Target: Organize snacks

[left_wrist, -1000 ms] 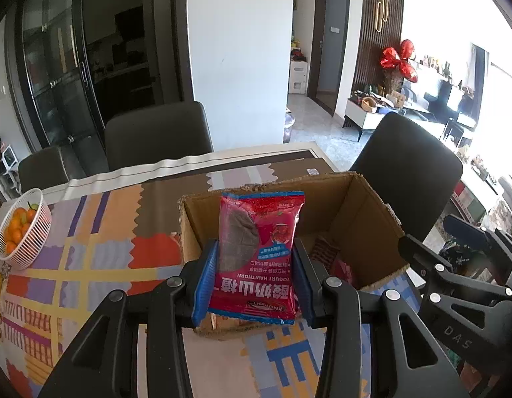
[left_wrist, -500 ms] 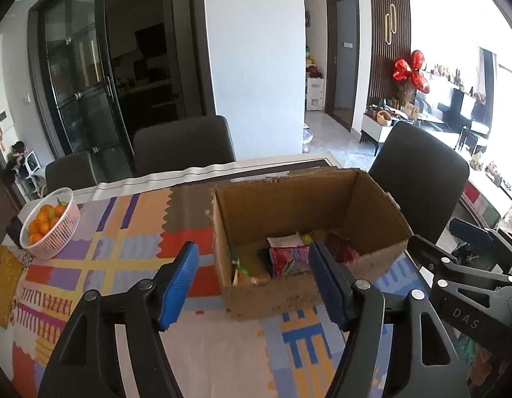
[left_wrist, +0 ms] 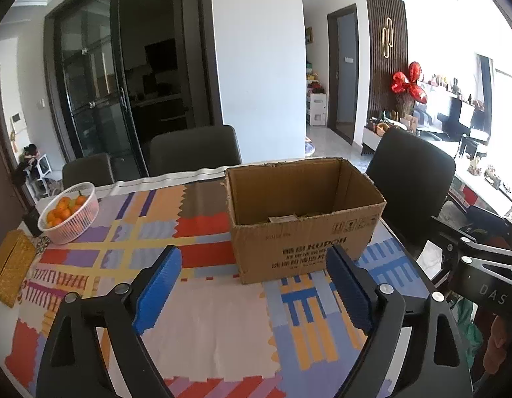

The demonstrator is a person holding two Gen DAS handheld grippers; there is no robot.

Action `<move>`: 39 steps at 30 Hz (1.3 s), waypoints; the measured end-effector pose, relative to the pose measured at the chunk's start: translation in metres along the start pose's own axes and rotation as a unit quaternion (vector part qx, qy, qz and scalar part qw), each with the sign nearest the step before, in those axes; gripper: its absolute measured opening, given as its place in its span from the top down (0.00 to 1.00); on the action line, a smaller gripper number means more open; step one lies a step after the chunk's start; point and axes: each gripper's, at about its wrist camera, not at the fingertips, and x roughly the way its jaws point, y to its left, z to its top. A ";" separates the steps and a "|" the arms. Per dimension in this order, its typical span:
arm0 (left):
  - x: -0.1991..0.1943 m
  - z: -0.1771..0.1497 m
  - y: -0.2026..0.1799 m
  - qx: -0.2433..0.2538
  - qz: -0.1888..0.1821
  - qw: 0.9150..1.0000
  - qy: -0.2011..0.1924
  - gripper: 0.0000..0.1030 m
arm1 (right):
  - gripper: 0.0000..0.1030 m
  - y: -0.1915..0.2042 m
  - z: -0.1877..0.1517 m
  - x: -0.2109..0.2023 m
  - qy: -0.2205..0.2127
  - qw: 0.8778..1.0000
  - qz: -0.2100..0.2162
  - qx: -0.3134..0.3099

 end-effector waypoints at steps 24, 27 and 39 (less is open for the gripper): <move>-0.071 -0.049 0.008 -0.018 0.003 0.999 -0.030 0.00 | 0.05 0.007 -0.053 -0.079 -0.069 0.997 -0.010 -0.018; -0.077 -0.051 0.007 -0.017 0.005 0.999 -0.032 0.00 | 0.05 0.007 -0.056 -0.084 -0.072 0.997 -0.006 -0.016; -0.097 -0.055 0.004 -0.010 0.008 0.999 -0.042 0.00 | 0.05 0.007 -0.063 -0.100 -0.079 0.997 -0.004 -0.015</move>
